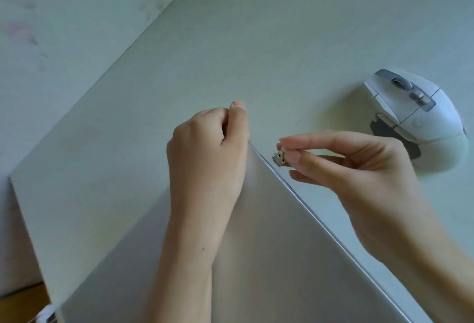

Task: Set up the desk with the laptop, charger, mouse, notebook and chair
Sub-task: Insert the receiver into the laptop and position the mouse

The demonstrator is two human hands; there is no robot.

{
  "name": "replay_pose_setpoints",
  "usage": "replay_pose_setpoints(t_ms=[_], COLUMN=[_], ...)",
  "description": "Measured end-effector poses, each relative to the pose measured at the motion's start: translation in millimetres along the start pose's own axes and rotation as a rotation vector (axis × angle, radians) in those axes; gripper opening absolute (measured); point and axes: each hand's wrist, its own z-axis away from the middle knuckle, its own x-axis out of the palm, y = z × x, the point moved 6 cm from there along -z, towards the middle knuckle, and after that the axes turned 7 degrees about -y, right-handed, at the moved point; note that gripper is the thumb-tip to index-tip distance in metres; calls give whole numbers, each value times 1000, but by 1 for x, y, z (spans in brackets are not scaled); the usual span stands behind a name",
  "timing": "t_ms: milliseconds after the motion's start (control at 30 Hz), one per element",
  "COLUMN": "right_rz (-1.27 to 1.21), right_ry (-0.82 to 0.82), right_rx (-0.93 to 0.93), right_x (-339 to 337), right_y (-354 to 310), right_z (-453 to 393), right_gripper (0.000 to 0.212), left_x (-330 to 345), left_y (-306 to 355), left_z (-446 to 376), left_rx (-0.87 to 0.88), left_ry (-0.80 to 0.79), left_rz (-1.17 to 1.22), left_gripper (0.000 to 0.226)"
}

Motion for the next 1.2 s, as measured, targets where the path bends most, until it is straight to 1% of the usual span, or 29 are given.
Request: replay_pose_setpoints(t_ms=[133, 233, 367, 500, 567, 633, 700, 767, 900, 967, 1000, 1067, 1133, 1200], right_rz=[-63, -113, -19, 23, 76, 176, 280, 394, 774, 936, 1012, 1213, 1389, 1481], right_ry=[-25, -15, -18, -22, -24, -31, -2, 25, 68, 75, 36, -92, -173, -208], right_rx=[2, -1, -19, -30, -47, -72, -106, -158, -320, -368, -400, -480, -512, -530], right_x=[19, 26, 29, 25, 24, 23, 20, 15, 14, 14, 16, 22, 24, 24], right_y=[-18, -24, -29, -30, -32, -33, -31, -27, -18, -10, -2, 18, 34, 42], right_z=[4, 4, 3, 4, 4, 4, 4, 4, 9, 12, 15, 21, 28, 32], right_gripper=[19, 22, 18, 16, 20, 27, 25, 14, 13, 20, 27, 40, 49, 52], left_x=[-24, -30, -30, -27, -25, -22, -15, -3, 23, 34, 39, 46, 44, 36], left_y=[8, 8, 5, 5, 7, 8, 7, 4, -6, -12, -16, -22, -24, -27], left_z=[9, 12, 10, 9, 8, 7, 5, 1, -6, -10, -10, -8, 0, 15], left_rx=[32, 38, 31, 34, 39, 45, 47, 38, 22, 36, 43, 71, 149, 258], left_ry=[47, 62, 75, 84, 86, 91, 94, 76, 31, 29, 25, 23, 68, 113], left_rz=[104, 147, 158, 157, 137, 105, 78, 44, -26, -32, -29, -21, -24, -24], left_gripper=[47, 47, 46, 46, 46, 47, 48, 50, 53, 52, 51, 46, 36, 27])
